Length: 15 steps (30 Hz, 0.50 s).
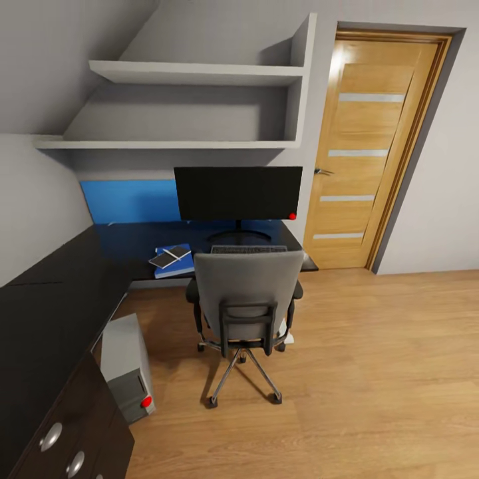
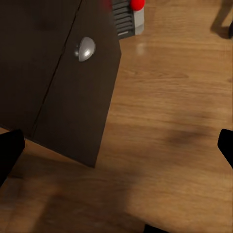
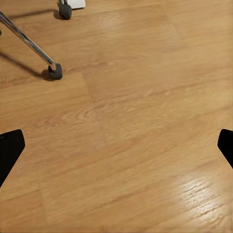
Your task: In the bedroom, organize the workspace by keeping the computer under the desk, ensuring the monitor is on the desk, placing the keyboard on the desk next to the monitor, placing the mouse on the desk next to the keyboard, moving the folder from the swivel chair onto the desk next to the mouse, stacking the notebook on top of the folder with the pen on top of the notebook, and positioning the swivel chair next to the desk.
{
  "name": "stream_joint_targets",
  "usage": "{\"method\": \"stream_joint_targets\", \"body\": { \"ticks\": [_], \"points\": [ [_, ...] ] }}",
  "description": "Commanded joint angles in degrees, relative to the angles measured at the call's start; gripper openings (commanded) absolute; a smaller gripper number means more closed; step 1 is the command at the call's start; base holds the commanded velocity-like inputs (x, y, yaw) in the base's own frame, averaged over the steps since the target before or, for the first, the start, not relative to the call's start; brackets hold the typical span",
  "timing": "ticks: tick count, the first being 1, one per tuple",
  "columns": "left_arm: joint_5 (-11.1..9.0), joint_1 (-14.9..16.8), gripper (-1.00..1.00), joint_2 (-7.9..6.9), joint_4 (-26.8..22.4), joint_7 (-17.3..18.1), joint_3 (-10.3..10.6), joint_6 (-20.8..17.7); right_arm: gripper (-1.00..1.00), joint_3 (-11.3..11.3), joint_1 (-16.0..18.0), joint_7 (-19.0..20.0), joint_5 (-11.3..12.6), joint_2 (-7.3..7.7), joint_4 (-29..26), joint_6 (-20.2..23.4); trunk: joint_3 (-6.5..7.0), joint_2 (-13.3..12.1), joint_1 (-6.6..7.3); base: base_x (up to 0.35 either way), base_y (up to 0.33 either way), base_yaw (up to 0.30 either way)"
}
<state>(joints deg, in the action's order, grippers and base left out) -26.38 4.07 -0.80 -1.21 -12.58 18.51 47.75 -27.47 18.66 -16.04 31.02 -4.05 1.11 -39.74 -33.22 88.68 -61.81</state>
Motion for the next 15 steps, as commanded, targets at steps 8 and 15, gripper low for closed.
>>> {"method": "stream_joint_targets", "body": {
  "ticks": [8, 15],
  "points": [
    [-0.2, -0.3, 1.0, 0.0, 0.0, -0.5, 0.6, 0.7, 1.0, -0.5, 0.1, -0.3, 0.2, -0.03, 0.1, 0.0, 0.31, -0.8, 0.45, 0.0, 0.0, 0.0],
    [-0.2, -0.3, 1.0, 0.16, 0.0, -0.4, 0.6, 0.4, 1.0, -0.5, 0.1, -0.3, 0.2, 0.0, 0.1, 0.0, 0.31, -0.8, 0.45, 0.0, 0.0, 0.0]
  ]
}}
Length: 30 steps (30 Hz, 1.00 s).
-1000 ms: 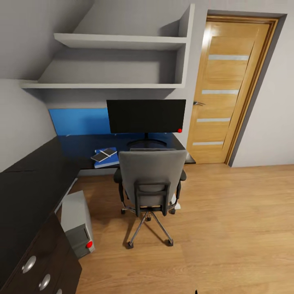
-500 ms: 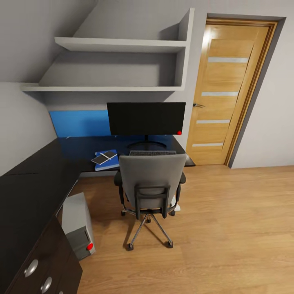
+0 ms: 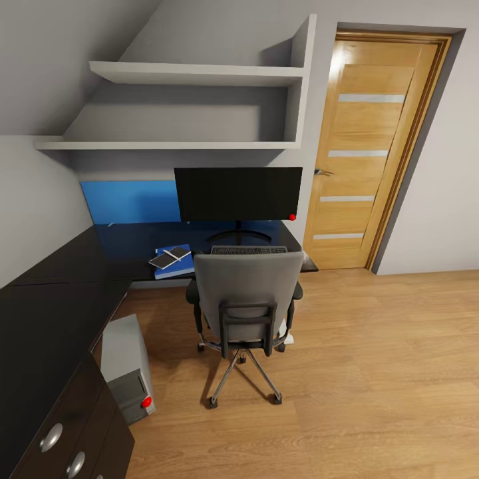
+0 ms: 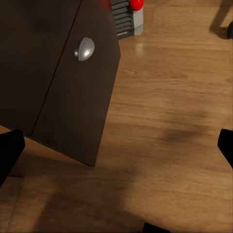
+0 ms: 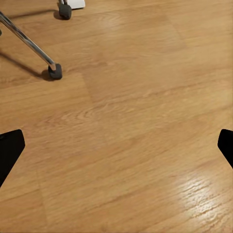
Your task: In the bedroom, organize the workspace by keeping the computer under the desk, ensuring the monitor is on the desk, placing the keyboard on the desk next to the monitor, placing the mouse on the desk next to the keyboard, moving the folder from the swivel chair onto the desk next to the mouse, stacking the notebook on top of the folder with the pen on top of the notebook, and positioning the swivel chair next to the desk.
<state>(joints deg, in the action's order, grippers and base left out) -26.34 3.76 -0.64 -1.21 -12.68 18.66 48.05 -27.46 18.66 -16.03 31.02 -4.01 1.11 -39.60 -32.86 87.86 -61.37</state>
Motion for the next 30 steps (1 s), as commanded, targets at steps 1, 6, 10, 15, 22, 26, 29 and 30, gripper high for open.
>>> {"method": "stream_joint_targets", "body": {
  "ticks": [1, 6, 10, 15, 22, 26, 29, 30],
  "points": [
    [-0.2, 0.0, 1.0, 0.0, 0.0, -0.3, 0.5, 0.1, 1.0, -0.5, 0.1, -0.3, 0.2, -0.03, 0.1, -0.1, -0.06, 0.0, 0.0, 0.0, 0.0, 0.0],
    [-0.2, 0.0, 1.0, 0.02, 0.0, -0.3, 0.5, 0.0, 1.0, -0.5, 0.1, -0.3, 0.2, -0.06, 0.1, -0.1, -0.06, 0.0, 0.0, 0.0, 0.0, 0.0],
    [-0.2, 0.0, 1.0, 0.01, 0.0, -0.3, 0.5, 0.0, 1.0, -0.5, 0.1, -0.3, 0.2, -0.03, 0.1, -0.1, -0.06, 0.0, 0.0, 0.0, 0.0, 0.0],
    [-0.2, 0.0, 1.0, 0.02, 0.0, -0.3, 0.5, 0.0, 1.0, -0.5, 0.1, -0.3, 0.2, -0.05, 0.1, -0.1, -0.06, 0.0, 0.0, 0.0, 0.0, 0.0],
    [-0.2, 0.0, 1.0, 0.12, 0.0, -0.3, 0.6, 0.0, 1.0, -0.5, 0.1, -0.3, 0.2, -0.04, 0.1, -0.1, -0.06, 0.0, 0.0, 0.0, 0.0, 0.0],
    [-0.2, 0.0, 1.0, 0.12, 0.0, -0.3, 0.5, 0.0, 1.0, -0.5, 0.1, -0.3, 0.2, -0.05, 0.1, -0.1, -0.06, 0.0, 0.0, 0.0, 0.0, 0.0],
    [-0.2, 0.0, 1.0, 0.11, 0.0, -0.3, 0.5, 0.0, 1.0, -0.5, 0.1, -0.3, 0.2, -0.06, 0.1, -0.1, -0.06, 0.0, 0.0, 0.0, 0.0, 0.0],
    [-0.2, 0.0, 1.0, 0.11, 0.0, -0.3, 0.5, 0.0, 1.0, -0.5, 0.1, -0.3, 0.2, -0.06, 0.1, -0.1, -0.06, 0.0, 0.0, 0.0, 0.0, 0.0]
  ]
}}
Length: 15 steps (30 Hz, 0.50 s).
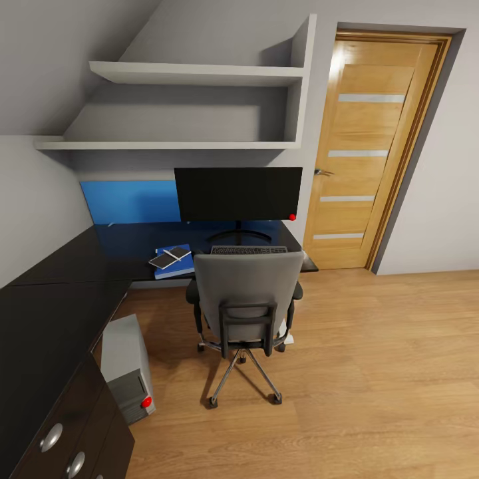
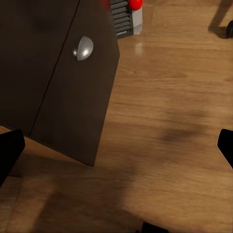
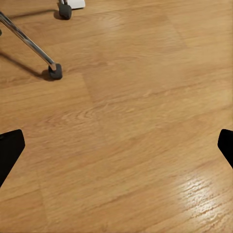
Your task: In the bedroom, organize the workspace by keeping the computer under the desk, ensuring the monitor is on the desk, placing the keyboard on the desk next to the monitor, placing the mouse on the desk next to the keyboard, moving the folder from the swivel chair onto the desk next to the mouse, stacking the notebook on top of the folder with the pen on top of the notebook, and positioning the swivel chair next to the desk.
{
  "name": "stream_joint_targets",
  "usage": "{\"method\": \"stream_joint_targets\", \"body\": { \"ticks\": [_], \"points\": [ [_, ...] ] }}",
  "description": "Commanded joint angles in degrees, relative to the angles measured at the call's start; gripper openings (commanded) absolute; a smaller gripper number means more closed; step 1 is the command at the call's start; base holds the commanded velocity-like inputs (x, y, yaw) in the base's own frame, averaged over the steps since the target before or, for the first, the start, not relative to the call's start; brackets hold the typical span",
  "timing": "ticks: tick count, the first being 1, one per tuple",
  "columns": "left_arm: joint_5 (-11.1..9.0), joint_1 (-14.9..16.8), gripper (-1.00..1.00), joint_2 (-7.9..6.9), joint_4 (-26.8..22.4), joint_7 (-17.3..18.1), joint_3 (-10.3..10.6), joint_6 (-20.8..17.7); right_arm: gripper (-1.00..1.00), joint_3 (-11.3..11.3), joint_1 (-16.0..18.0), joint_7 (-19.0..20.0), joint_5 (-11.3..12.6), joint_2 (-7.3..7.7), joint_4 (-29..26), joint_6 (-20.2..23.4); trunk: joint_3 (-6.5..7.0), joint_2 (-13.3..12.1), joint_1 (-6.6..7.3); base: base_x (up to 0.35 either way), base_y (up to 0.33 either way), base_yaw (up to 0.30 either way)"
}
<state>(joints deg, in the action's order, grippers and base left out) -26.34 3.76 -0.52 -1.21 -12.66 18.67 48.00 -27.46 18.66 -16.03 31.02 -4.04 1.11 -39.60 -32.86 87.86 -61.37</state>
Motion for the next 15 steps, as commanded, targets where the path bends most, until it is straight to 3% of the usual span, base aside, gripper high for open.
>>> {"method": "stream_joint_targets", "body": {
  "ticks": [1, 15],
  "points": [
    [-0.2, 0.0, 1.0, -0.01, 0.0, -0.3, 0.5, 0.1, 1.0, -0.5, 0.1, -0.3, 0.2, -0.03, 0.1, -0.1, -0.06, 0.0, 0.0, 0.0, 0.0, 0.0],
    [-0.2, 0.0, 1.0, -0.01, 0.0, -0.3, 0.5, 0.1, 1.0, -0.5, 0.1, -0.3, 0.2, 0.0, 0.1, -0.1, -0.06, 0.0, 0.0, 0.0, 0.0, 0.0]
  ]
}}
